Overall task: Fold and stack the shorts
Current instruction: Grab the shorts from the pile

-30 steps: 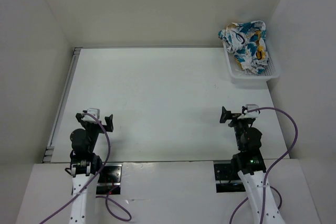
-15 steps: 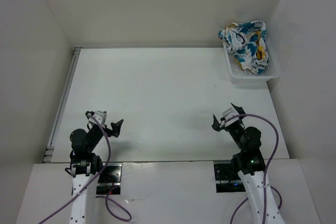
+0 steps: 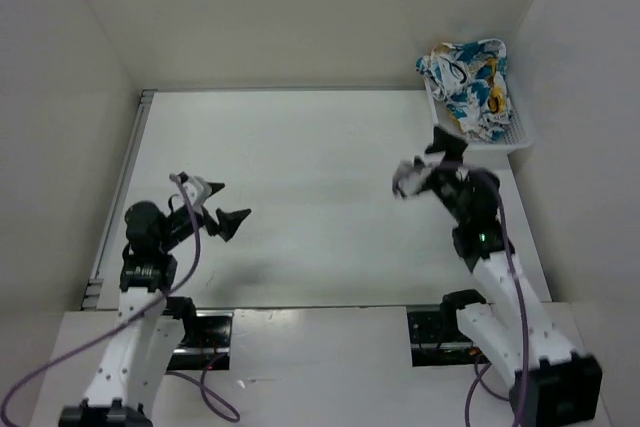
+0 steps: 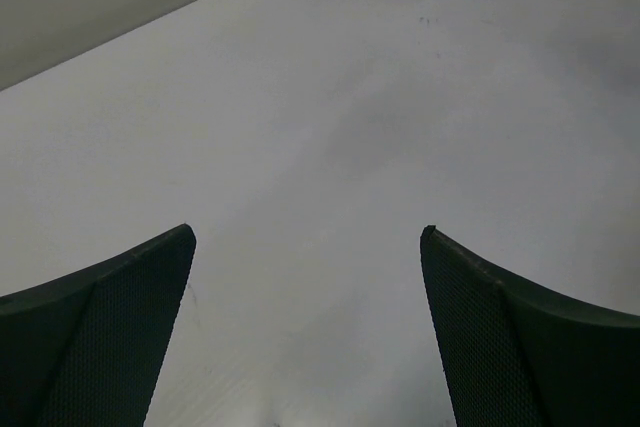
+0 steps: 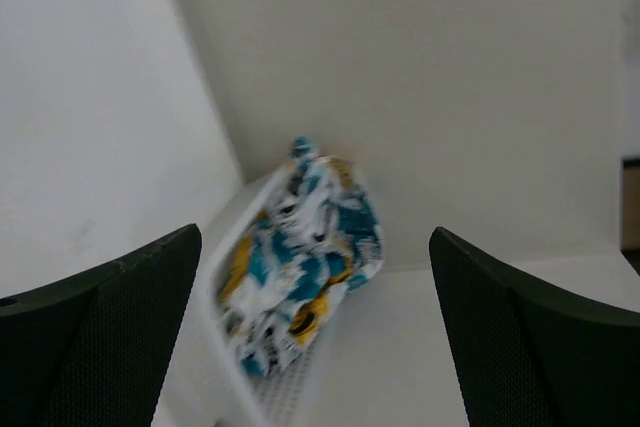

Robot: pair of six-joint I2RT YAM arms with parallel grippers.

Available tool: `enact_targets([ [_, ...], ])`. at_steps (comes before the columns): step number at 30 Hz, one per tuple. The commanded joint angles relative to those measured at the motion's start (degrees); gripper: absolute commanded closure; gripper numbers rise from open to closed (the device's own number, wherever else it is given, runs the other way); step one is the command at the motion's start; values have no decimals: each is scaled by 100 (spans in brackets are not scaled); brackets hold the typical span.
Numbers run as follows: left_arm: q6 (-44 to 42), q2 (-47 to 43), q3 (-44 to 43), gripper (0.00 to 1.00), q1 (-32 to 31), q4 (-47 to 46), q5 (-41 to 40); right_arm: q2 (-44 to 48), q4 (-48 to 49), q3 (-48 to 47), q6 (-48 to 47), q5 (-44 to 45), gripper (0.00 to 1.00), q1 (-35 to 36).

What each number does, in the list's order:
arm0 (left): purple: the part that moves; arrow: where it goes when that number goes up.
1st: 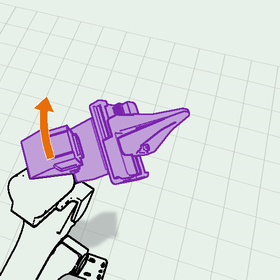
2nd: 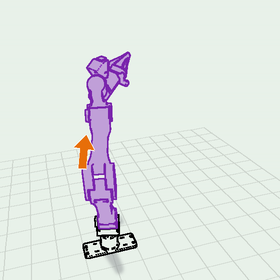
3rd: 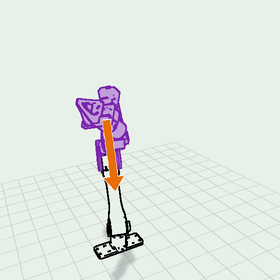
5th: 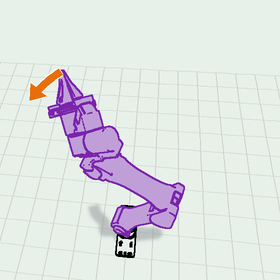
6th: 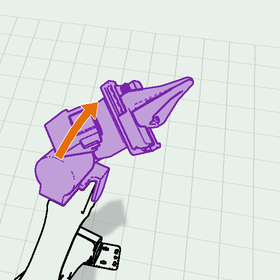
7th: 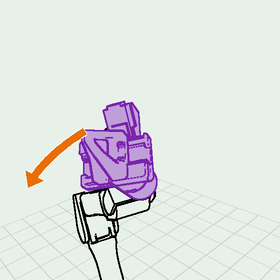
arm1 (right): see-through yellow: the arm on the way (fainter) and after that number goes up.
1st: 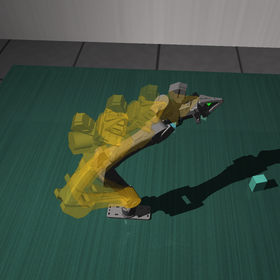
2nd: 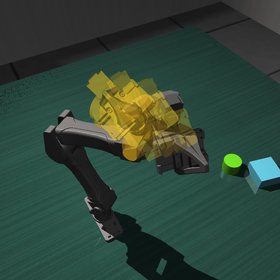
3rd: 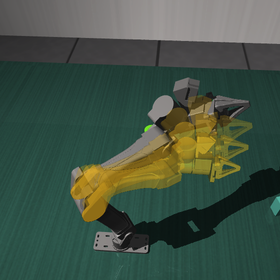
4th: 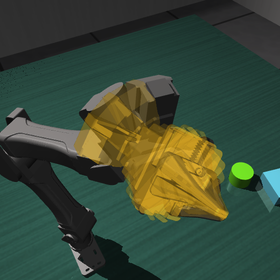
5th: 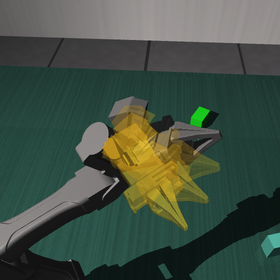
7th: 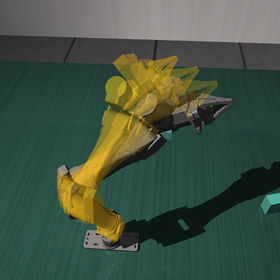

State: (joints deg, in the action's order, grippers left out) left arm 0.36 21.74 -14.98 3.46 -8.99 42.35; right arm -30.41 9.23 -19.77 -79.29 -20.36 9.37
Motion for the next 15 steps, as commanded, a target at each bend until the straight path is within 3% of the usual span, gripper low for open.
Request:
enact_targets([
  [1,-36,2092,-1231,0,-275,-202,195,-2633,1299,-2757,2572,1823,1,5],
  [2,-36,2672,-2157,0,-389,-17,3,-2915,1126,-3039,2654,1825,1,4],
  [3,-36,3809,-2671,0,-651,159,-477,-3248,176,-3729,2742,1825,1,4],
  [4,-36,4316,-3172,0,-776,761,-725,-4017,-312,-4101,2969,1990,1,4],
  [5,-36,5218,-3673,0,-899,1107,-876,-4477,-752,-4531,3276,2531,1,4],
  [6,-36,5557,-4444,0,-1118,1415,-1017,-4969,-1087,-5415,3653,2850,1,-66],
  [8,-36,6103,-4994,0,-1303,1961,-1132,-6463,-2133,-6490,4909,3160,1,-486],
  [10,-36,6980,-5608,0,-1602,2103,-1692,-7839,-3175,-8761,6477,3013,1,-1073],
  [12,-36,7361,-6006,0,-1734,2356,-1888,-8592,-3646,-9604,7579,2608,4,-1366],
  [15,-36,7740,-6271,0,-1788,2429,-1774,-9376,-3578,-10247,8007,2555,8,-1499],
])
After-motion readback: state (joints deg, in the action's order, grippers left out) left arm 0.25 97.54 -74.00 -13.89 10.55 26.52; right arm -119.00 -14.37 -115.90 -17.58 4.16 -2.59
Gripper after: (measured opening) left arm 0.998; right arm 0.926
